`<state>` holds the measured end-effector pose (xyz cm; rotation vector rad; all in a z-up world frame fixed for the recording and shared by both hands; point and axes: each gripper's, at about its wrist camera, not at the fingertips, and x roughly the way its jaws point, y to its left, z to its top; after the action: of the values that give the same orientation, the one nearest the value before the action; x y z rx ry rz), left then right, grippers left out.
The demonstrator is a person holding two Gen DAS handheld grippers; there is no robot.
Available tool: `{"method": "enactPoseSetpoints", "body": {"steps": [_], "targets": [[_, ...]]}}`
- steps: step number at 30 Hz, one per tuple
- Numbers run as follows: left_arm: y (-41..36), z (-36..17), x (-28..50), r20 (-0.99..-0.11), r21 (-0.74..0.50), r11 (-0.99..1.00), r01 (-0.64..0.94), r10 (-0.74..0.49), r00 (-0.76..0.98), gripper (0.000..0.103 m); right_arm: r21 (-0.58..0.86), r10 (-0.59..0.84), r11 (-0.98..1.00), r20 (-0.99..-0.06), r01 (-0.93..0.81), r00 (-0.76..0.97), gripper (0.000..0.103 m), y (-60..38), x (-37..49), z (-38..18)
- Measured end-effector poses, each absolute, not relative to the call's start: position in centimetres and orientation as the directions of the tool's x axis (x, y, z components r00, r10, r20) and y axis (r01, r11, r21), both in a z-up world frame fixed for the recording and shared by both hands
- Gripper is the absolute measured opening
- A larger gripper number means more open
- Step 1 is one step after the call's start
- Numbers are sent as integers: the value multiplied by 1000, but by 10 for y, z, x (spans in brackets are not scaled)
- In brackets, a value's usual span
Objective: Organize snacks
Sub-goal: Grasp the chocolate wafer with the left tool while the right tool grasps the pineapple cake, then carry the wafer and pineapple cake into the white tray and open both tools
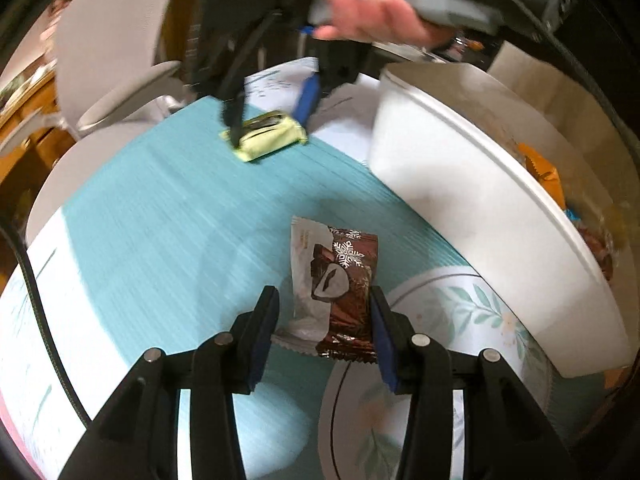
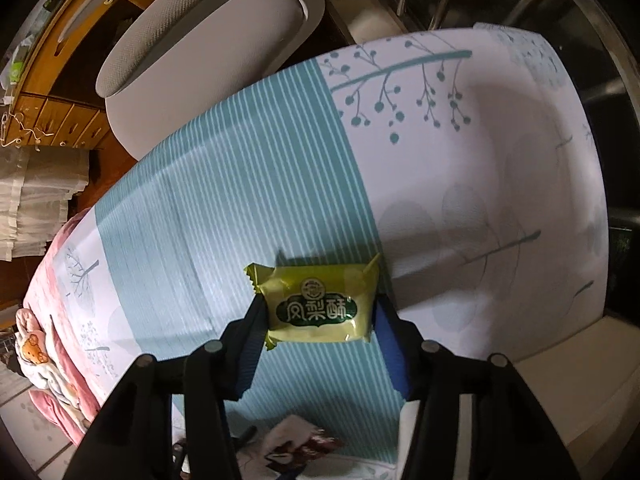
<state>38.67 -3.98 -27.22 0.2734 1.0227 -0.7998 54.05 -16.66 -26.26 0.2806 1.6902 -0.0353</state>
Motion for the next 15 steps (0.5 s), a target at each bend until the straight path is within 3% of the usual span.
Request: {"method": "enactPoseSetpoints", "body": {"steps": [10, 15], "targets": [[9, -243, 336, -821, -245, 833, 497, -451, 350, 43, 247, 268, 941, -961, 232, -64, 52, -156, 506, -219], [24, -223, 287, -817, -234, 856, 461, -430, 384, 43, 280, 291, 938, -957, 205, -24, 52, -143, 478, -181]]}}
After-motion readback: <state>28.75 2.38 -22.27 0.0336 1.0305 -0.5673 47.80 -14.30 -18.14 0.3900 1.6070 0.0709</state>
